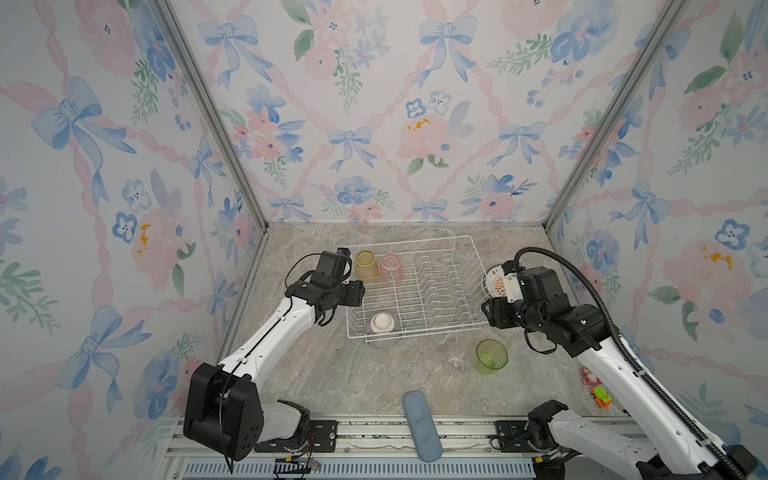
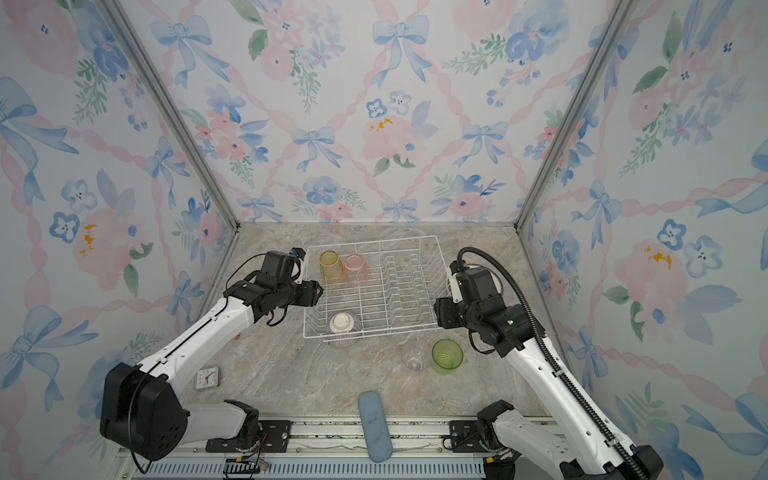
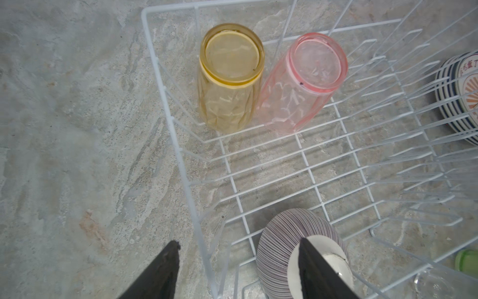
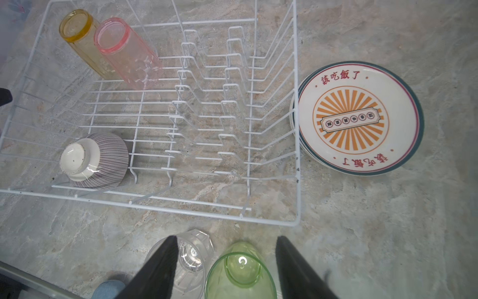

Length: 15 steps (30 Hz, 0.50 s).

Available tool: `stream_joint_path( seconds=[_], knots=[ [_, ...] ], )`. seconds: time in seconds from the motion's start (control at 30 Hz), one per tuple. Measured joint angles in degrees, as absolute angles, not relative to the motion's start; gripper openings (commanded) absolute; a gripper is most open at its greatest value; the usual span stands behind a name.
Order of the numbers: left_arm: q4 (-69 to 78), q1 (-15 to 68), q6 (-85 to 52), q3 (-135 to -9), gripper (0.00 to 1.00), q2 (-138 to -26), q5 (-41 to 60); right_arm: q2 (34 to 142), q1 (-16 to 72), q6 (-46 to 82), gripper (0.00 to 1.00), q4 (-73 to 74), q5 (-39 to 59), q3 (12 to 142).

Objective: Unload the mixed dishes from the dish rack
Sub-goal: 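Open and raise the right gripper while the left gripper reaches toward the pink glass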

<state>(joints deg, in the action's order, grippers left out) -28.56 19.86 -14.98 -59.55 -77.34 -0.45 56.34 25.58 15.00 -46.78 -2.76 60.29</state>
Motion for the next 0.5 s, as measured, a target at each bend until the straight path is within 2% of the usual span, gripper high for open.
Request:
stream_joint_path(
  seconds=[0.5],
  knots=[
    [-28.4, 24.9, -8.5, -81.6, 0.76, -98.3, 1.4, 59.3, 24.8, 14.9, 0.64, -43.2, -0.4, 59.7]
  ],
)
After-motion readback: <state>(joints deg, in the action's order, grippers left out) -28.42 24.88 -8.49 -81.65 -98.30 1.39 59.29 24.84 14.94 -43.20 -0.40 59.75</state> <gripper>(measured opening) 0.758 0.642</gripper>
